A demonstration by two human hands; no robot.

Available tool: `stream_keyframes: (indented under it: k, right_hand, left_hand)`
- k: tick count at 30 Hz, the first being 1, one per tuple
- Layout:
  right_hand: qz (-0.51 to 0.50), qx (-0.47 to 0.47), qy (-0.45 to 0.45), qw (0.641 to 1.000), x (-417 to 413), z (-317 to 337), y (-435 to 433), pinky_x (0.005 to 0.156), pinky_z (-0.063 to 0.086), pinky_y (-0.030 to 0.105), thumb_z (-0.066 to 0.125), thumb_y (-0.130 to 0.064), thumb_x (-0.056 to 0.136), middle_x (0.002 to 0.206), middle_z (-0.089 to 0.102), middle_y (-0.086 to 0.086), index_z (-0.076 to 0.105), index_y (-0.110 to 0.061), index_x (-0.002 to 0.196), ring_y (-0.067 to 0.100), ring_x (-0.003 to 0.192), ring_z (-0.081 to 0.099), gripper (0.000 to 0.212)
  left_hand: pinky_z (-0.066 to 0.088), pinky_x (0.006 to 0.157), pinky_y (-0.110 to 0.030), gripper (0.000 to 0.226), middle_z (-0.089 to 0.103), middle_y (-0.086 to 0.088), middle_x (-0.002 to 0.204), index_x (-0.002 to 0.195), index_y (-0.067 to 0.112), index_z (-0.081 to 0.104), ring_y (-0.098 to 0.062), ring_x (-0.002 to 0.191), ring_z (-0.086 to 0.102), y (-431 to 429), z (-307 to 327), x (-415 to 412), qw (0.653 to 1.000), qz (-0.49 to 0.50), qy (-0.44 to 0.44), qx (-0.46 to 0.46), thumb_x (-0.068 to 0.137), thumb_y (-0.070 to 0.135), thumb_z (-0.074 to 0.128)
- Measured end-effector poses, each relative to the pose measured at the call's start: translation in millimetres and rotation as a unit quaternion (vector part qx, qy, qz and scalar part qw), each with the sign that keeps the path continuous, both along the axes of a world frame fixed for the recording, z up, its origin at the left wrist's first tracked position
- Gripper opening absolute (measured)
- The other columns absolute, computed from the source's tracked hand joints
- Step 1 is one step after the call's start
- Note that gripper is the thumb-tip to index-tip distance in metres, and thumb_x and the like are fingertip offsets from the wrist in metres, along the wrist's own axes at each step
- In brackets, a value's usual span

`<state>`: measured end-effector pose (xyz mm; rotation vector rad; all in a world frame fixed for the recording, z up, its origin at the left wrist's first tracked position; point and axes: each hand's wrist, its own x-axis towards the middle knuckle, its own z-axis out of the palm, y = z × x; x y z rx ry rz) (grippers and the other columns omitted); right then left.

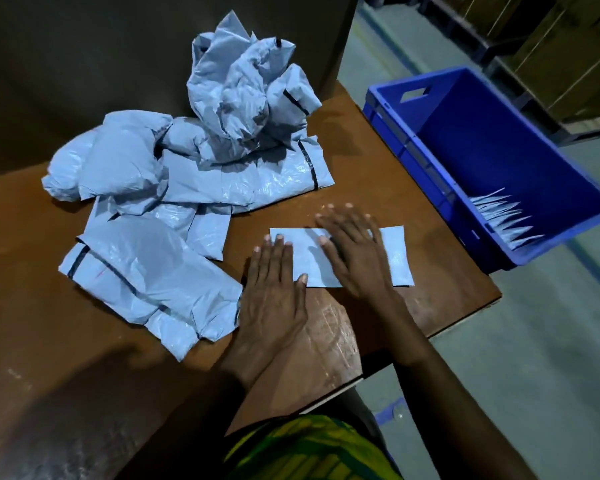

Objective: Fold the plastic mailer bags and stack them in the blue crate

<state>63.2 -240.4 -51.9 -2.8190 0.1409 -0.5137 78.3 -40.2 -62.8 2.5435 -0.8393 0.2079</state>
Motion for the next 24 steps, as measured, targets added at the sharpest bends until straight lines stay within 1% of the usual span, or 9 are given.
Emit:
stream_keyframes:
  k: [2, 4, 6, 9, 13, 17, 21, 23, 24]
  right_hand:
    - [-0.079, 0.012, 0.007, 0.997, -15, 1, -16, 0.125, 0.021, 0.051, 0.037, -0.045, 0.11, 0.164, 0.042, -0.001, 0.052, -0.028, 0.152, 0.021, 0.157, 0.027, 0.047]
    - [-0.117, 0.015, 0.031, 0.993, -26, -3, -28, 0.125, 0.021, 0.053, 0.031, -0.049, 0.11, 0.166, 0.039, 0.001, 0.049, -0.028, 0.154, 0.022, 0.158, 0.025, 0.051]
    - [-0.122, 0.004, 0.054, 0.991, -36, -11, -30, 0.127, 0.017, 0.052, 0.028, -0.051, 0.111, 0.168, 0.034, -0.001, 0.044, -0.029, 0.157, 0.02, 0.16, 0.017, 0.054]
    - [-0.136, -0.024, 0.051, 0.989, -42, -20, -23, 0.128, 0.013, 0.052, 0.034, -0.047, 0.112, 0.17, 0.03, -0.004, 0.043, -0.031, 0.158, 0.019, 0.161, 0.009, 0.05]
    - [-0.143, -0.03, 0.039, 0.988, -38, -20, -22, 0.126, 0.018, 0.056, 0.037, -0.045, 0.111, 0.166, 0.038, 0.0, 0.048, -0.027, 0.156, 0.027, 0.16, 0.016, 0.05]
    - [-0.152, -0.013, 0.037, 0.988, -33, -24, -23, 0.126, 0.019, 0.054, 0.039, -0.045, 0.11, 0.165, 0.04, 0.001, 0.049, -0.027, 0.155, 0.03, 0.16, 0.017, 0.05]
    - [-0.149, -0.005, 0.044, 0.988, -34, -22, -22, 0.128, 0.016, 0.052, 0.038, -0.047, 0.11, 0.167, 0.038, -0.001, 0.047, -0.028, 0.157, 0.029, 0.161, 0.014, 0.051]
    - [-0.132, 0.037, 0.042, 0.99, -36, -18, -26, 0.128, 0.014, 0.051, 0.04, -0.048, 0.11, 0.165, 0.04, -0.004, 0.05, -0.026, 0.154, 0.025, 0.16, 0.016, 0.05]
    - [-0.123, 0.071, 0.034, 0.989, -38, -15, -28, 0.128, 0.014, 0.052, 0.042, -0.047, 0.109, 0.163, 0.044, -0.004, 0.056, -0.025, 0.15, 0.024, 0.16, 0.02, 0.048]
  left_hand:
    - [0.011, 0.129, -0.048, 0.061, 0.026, -0.02, 0.168, 0.158, -0.003, 0.032, -0.033, 0.159, 0.015, -21, 2, 16, 0.999, -0.039, -0.008, 0.017, 0.109, 0.033, 0.032]
    - [0.008, 0.129, -0.049, 0.063, 0.016, -0.015, 0.171, 0.162, 0.001, 0.024, -0.029, 0.16, 0.007, -44, -1, 30, 0.996, -0.082, -0.004, 0.041, 0.11, 0.037, 0.026]
    - [0.007, 0.128, -0.052, 0.064, 0.014, -0.011, 0.172, 0.163, 0.006, 0.022, -0.028, 0.161, 0.005, -62, -7, 38, 0.992, -0.109, 0.004, 0.061, 0.11, 0.041, 0.021]
    - [0.012, 0.125, -0.06, 0.063, 0.012, -0.007, 0.173, 0.165, 0.014, 0.021, -0.028, 0.161, 0.004, -73, -18, 36, 0.989, -0.116, 0.005, 0.092, 0.11, 0.044, 0.018]
    - [0.008, 0.122, -0.068, 0.061, 0.004, -0.002, 0.174, 0.166, 0.024, 0.014, -0.03, 0.161, -0.003, -72, -22, 34, 0.986, -0.108, -0.01, 0.125, 0.11, 0.046, 0.021]
    - [0.004, 0.121, -0.069, 0.062, 0.001, 0.0, 0.175, 0.167, 0.028, 0.013, -0.03, 0.16, -0.006, -75, -21, 38, 0.985, -0.102, 0.0, 0.142, 0.109, 0.046, 0.021]
    - [0.004, 0.122, -0.068, 0.061, 0.003, 0.002, 0.174, 0.166, 0.03, 0.012, -0.028, 0.161, -0.004, -75, -21, 40, 0.985, -0.101, 0.005, 0.14, 0.108, 0.047, 0.02]
    - [0.004, 0.123, -0.067, 0.061, 0.003, 0.002, 0.174, 0.166, 0.03, 0.012, -0.026, 0.161, -0.005, -74, -18, 40, 0.984, -0.105, 0.011, 0.143, 0.109, 0.049, 0.018]
    - [0.004, 0.123, -0.066, 0.061, 0.002, 0.002, 0.174, 0.166, 0.03, 0.011, -0.025, 0.161, -0.005, -73, -18, 39, 0.983, -0.107, 0.009, 0.146, 0.109, 0.049, 0.017]
